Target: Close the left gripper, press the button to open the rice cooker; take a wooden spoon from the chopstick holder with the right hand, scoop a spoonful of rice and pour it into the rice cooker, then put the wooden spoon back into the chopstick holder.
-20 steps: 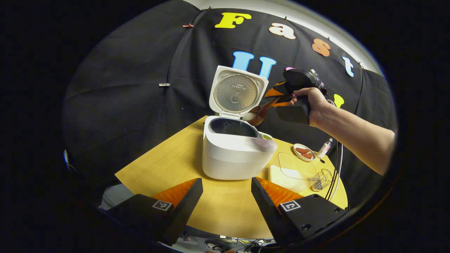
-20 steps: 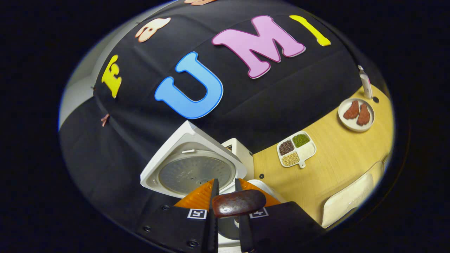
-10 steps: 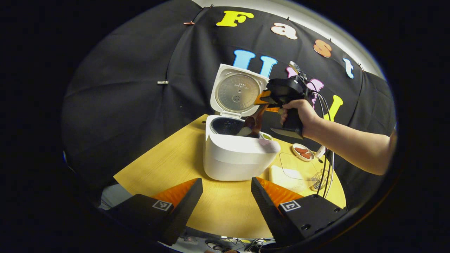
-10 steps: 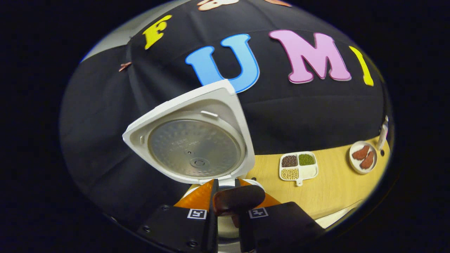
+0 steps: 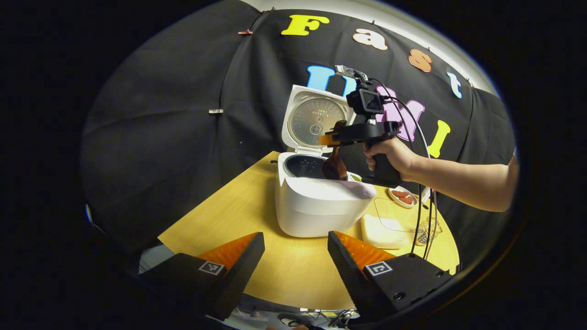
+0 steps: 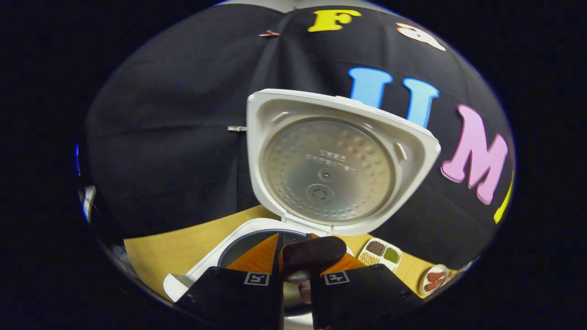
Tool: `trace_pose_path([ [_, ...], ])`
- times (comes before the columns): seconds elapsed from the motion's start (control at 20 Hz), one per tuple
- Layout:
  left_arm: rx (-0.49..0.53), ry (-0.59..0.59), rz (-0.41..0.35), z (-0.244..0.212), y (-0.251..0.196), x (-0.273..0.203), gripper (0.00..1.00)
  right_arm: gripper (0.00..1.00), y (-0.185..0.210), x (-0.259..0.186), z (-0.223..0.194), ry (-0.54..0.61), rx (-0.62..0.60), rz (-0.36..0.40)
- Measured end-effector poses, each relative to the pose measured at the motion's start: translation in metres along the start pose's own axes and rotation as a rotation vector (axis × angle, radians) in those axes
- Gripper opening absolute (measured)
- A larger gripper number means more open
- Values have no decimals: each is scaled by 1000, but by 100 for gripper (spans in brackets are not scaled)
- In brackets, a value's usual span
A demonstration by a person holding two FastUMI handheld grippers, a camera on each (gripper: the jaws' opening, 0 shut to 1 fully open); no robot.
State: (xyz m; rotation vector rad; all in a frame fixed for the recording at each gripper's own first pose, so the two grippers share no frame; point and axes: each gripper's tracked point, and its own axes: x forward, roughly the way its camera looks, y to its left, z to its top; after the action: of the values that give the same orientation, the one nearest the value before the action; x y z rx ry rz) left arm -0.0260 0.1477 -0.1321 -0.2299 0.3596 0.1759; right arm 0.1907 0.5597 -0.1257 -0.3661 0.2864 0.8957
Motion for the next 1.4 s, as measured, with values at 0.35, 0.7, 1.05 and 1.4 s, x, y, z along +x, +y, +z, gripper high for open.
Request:
trace_pose_path([
  [0.35,24,-14,-5,1,-9,-7,96,28,5,-8,12,-8,83,16],
  [0.7,137,-64,-39,21,-44,3,96,28,-83,-71,39,-113,474,-14],
  [1.05,185,-101,-118,36,-110,14,96,23,-240,-178,1,-199,888,-201],
  [1.4,225,-98,-180,32,-174,20,96,28,-356,-296,-94,-198,951,-461],
])
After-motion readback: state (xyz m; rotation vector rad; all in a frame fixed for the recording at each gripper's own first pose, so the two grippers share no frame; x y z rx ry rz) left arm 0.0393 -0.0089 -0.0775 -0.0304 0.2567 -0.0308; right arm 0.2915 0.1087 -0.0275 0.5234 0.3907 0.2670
